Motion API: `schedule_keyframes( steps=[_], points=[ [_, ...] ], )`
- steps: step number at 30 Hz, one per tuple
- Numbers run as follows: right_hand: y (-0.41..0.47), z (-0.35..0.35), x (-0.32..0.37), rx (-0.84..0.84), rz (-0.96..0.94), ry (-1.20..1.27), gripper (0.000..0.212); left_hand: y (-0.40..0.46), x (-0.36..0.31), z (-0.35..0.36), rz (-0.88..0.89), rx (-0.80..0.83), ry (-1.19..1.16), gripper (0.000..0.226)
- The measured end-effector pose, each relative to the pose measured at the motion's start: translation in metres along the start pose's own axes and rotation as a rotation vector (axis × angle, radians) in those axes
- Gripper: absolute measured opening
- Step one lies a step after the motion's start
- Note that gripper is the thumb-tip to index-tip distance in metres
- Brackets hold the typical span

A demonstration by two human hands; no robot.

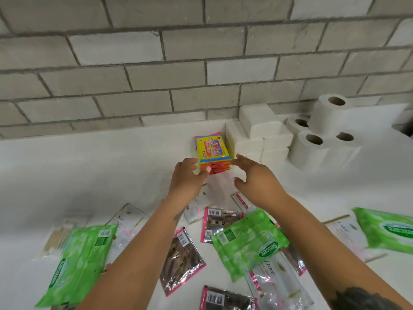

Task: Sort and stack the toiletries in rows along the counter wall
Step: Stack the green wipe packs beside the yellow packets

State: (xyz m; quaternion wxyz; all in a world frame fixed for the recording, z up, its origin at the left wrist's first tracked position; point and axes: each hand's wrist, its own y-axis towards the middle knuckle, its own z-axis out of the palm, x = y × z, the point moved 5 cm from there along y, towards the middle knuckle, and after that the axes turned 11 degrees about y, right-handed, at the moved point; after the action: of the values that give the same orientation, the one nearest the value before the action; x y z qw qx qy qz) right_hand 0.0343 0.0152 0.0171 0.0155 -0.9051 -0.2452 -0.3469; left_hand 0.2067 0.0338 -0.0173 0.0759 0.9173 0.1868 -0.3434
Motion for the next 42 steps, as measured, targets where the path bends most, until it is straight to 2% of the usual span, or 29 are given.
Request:
schedule_keyframes(
  steps=[6, 12, 16, 19, 25, 29, 33, 38, 42],
  points=[
    [-0.036, 0.002, -0.018, -0.02, 0.095, 0.054, 0.045, -0.033, 0.002, 0.016, 0.039, 0.028, 0.008, 0.047],
    [-0.066, -0.002, -0.04, -0.05, 0.134, 0.073, 0.042, -0.063, -0.003, 0.056, 0.099, 0.258, 0.121, 0.043],
    [-0.074, -0.009, -0.058, -0.07, 0.187, 0.077, 0.04, -0.08, -0.009, 0.081, 0.123, 0.453, 0.285, 0.059],
    [-0.078, -0.013, -0.07, -0.068, 0.22, 0.089, 0.039, -0.083, -0.011, 0.087, 0.124, 0.484, 0.482, 0.075],
    [-0.086, -0.017, -0.086, -0.021, 0.22, 0.099, 0.035, -0.088, -0.022, 0.091, 0.117, 0.564, 0.58, 0.074],
    [-0.088, -0.016, -0.093, 0.004, 0.226, 0.154, 0.032, -0.089, -0.026, 0.089, 0.08, 0.608, 0.513, 0.068],
    [-0.092, -0.012, -0.102, 0.063, 0.266, 0.243, 0.035, -0.091, -0.032, 0.08, 0.039, 0.548, 0.371, 0.038],
    [-0.096, 0.0, -0.102, 0.203, 0.302, 0.518, 0.054, -0.095, -0.03, 0.064, -0.015, 0.441, 0.126, 0.054],
    [-0.09, 0.003, -0.092, 0.205, 0.229, 0.686, 0.049, -0.1, -0.032, 0.055, 0.042, 0.417, 0.024, 0.04]
  ],
)
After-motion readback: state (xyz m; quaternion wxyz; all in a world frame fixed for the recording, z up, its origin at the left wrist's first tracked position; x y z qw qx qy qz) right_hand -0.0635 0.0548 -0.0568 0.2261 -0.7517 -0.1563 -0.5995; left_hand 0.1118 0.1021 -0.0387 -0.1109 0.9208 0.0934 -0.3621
